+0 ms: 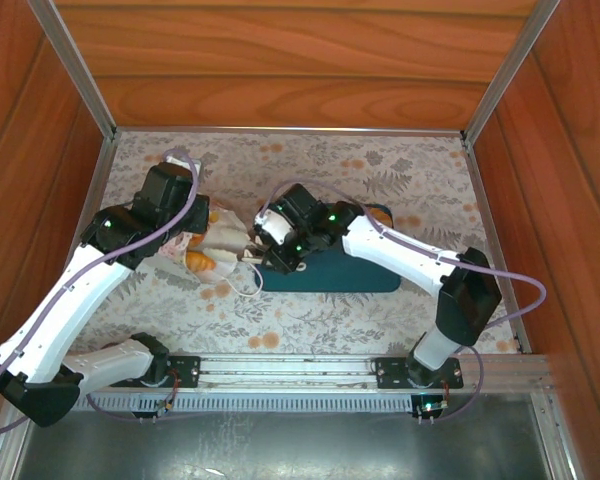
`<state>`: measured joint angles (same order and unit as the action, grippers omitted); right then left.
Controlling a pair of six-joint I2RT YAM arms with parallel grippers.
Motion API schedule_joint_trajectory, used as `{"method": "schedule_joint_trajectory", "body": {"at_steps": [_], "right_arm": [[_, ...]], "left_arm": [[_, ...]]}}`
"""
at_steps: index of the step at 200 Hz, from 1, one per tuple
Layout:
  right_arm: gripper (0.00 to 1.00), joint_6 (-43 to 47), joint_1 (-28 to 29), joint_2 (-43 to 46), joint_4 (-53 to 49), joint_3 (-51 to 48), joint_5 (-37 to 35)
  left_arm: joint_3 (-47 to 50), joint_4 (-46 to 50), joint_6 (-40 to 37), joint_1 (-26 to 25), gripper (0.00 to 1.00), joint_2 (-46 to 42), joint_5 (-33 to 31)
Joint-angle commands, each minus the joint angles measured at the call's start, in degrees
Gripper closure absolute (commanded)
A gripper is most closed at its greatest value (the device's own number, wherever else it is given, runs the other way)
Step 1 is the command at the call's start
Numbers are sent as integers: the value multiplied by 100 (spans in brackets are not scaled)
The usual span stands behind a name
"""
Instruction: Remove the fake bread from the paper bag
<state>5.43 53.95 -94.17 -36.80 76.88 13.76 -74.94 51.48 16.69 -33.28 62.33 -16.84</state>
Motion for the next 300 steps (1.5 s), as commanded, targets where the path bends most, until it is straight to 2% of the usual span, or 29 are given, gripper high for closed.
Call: {"method": "schedule_joint_trajectory", "body": {"at_steps": [1,44,68,87,108,132,157,202,248,300], "right_arm": [[49,800,186,-306,179,241,-194],[50,991,487,-874,173,560,-988],[49,999,561,-1031,382,630,-1195],[49,1141,629,-1191,402,730,-1257],[51,1345,675,-1372,119,939,-1016],[51,1545,748,-1192,-50,831,-972],[51,1738,757,-1048,161,554,-1254],[49,1666,778,-1460,210,1058,-1699],[67,1700,826,-1315,-105,1152,-1396],[72,954,815,-368,-586,683,-960]], "left_arm": [[-68,38,98,38,100,12,-76],[-135,39,71,39,100,143,12],[-136,29,89,36,100,148,64],[-153,32,107,36,100,157,119],[-144,31,123,36,100,154,146],[-139,30,124,34,100,120,148],[-139,37,106,34,100,86,126],[-135,30,175,33,100,65,198],[-95,30,187,39,100,43,166],[-56,-5,125,36,100,34,120]]}}
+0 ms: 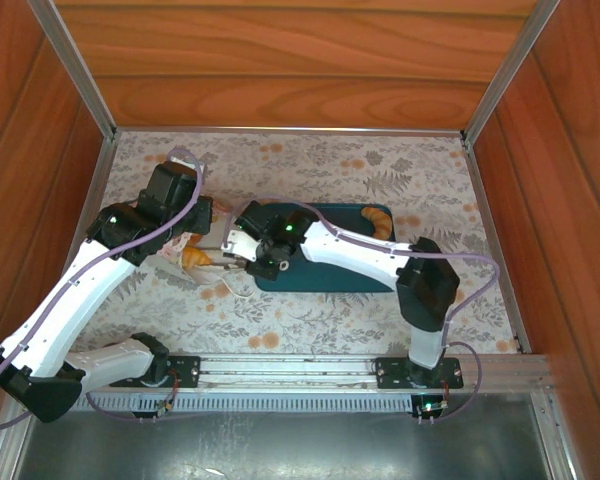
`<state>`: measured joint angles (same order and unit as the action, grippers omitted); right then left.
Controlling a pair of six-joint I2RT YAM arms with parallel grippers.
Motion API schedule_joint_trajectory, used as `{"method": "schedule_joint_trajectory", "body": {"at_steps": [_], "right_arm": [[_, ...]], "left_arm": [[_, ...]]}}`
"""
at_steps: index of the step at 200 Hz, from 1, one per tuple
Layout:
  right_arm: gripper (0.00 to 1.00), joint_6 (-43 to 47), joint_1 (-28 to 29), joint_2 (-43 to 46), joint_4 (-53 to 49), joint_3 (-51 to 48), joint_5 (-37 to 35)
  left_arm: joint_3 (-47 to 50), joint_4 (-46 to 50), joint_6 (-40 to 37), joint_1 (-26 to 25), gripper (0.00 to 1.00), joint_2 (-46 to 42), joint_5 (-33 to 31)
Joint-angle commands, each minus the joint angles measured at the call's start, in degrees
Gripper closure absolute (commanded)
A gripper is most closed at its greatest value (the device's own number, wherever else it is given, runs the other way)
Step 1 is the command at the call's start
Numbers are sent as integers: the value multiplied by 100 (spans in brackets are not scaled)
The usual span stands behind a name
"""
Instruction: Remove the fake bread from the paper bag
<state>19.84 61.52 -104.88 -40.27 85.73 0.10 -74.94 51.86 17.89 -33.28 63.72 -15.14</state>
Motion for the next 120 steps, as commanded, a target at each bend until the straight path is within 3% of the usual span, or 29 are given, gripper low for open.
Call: {"method": "schedule_joint_trajectory", "body": {"at_steps": [1,86,120], "right_arm": [[72,-519,61,718,-241,-208,405],[73,-2258,-457,1469,-977,-650,1468],[73,-2939,-824,2292,-1009,-1278,1831]], "left_arm": [[-56,-43,5,34,100,-106,-55],[-47,-454,-75,33,100,-226,166],[88,-670,-40,33,100,-281,281]]}}
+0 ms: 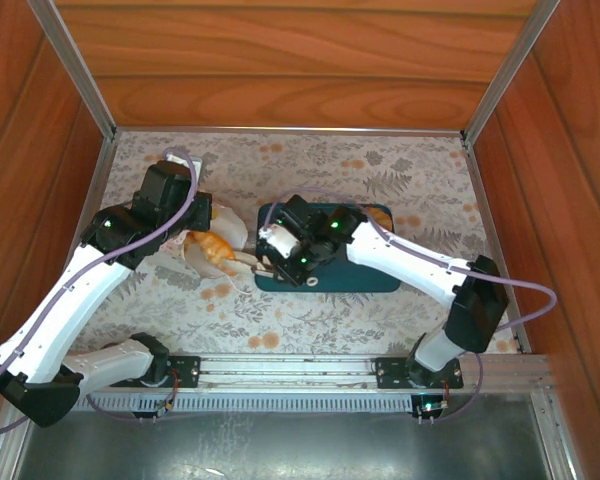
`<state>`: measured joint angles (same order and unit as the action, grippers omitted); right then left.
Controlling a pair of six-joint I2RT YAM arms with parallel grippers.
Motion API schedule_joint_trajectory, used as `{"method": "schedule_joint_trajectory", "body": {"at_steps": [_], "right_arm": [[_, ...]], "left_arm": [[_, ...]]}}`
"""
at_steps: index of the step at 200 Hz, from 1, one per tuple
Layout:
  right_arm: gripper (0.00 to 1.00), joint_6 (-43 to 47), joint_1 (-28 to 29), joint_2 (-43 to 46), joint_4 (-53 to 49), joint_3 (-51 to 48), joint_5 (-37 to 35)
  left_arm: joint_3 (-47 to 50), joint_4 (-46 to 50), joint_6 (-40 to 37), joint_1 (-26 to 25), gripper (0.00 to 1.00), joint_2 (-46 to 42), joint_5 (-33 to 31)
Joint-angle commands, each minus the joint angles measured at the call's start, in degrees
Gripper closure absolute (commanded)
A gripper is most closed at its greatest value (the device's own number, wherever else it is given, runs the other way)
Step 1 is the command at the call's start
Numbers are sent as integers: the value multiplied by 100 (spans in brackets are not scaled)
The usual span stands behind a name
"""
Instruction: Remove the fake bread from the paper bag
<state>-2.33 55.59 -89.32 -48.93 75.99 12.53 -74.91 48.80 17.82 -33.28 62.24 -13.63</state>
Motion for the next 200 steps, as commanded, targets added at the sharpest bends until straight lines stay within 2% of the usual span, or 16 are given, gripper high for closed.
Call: {"method": "schedule_joint_trajectory", "body": {"at_steps": [1,31,50,73,92,153,200], "right_arm": [[73,-737,-241,760,-148,-330,599],[73,-1224,-500,1686,-315,-903,773],[73,-1680,-625,2192,-652,-1138,591],[72,-2527,-976,2668,-1301,-1427,241],[71,-3326,-1236,3052,-1504,-1765,220],[68,-5817,-1270,4525,-1710,-2633,-667],[66,-7118,-1279,5487,-1325,-3313,-981]], "left_arm": [[93,-376,-33,33,100,-142,131],[228,-610,-59,35,100,-223,136],[283,-708,-88,34,100,-295,141],[338,-744,-107,34,100,-422,138],[389,-791,-78,39,100,-555,159],[569,-915,-101,36,100,-757,258],[543,-951,-179,39,100,-737,345]]}}
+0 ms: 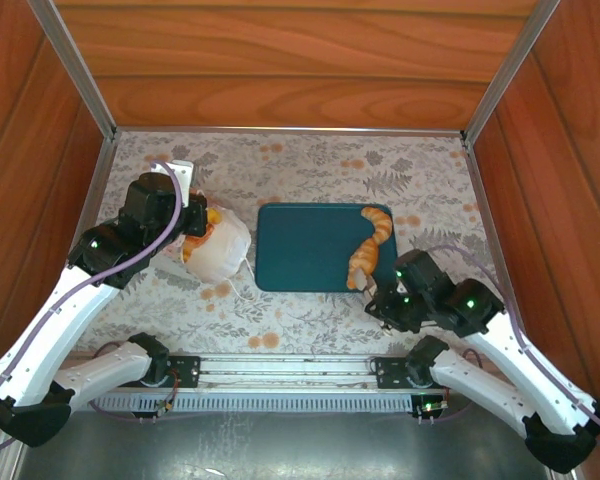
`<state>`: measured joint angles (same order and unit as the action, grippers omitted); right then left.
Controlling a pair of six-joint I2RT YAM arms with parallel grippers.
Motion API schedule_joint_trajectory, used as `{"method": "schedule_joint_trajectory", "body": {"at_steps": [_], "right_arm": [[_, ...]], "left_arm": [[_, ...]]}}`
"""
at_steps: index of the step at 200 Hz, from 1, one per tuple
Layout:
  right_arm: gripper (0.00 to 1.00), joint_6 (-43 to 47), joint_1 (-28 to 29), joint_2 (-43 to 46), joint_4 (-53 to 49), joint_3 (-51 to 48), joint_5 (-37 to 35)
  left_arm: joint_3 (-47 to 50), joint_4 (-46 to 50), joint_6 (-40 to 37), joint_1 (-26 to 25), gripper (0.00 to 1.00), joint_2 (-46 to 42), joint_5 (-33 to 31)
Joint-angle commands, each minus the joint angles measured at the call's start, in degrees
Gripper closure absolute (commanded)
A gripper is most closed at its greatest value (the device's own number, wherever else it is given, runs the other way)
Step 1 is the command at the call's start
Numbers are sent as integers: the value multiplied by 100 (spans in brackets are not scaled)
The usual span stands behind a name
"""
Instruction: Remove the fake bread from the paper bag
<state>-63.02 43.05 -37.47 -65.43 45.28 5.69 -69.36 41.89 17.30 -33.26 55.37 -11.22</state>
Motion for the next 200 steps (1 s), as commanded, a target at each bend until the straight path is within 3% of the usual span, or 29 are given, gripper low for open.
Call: {"method": "schedule_joint_trajectory", "body": {"at_steps": [1,37,134,200], "right_arm": [[67,-1064,-24,316,340,-254,-301],[66,-1569,-40,391,470,-423,-419],[63,-1542,-407,-275,1015,-438,-187],[49,-1411,-526,-452,956,-403,81]], "left_arm": [[-10,-260,-128,38,100,-52,104],[54,-269,-130,33,100,-147,52],[118,-285,-86,35,100,-290,37],[172,-306,-69,33,100,-361,49]]}}
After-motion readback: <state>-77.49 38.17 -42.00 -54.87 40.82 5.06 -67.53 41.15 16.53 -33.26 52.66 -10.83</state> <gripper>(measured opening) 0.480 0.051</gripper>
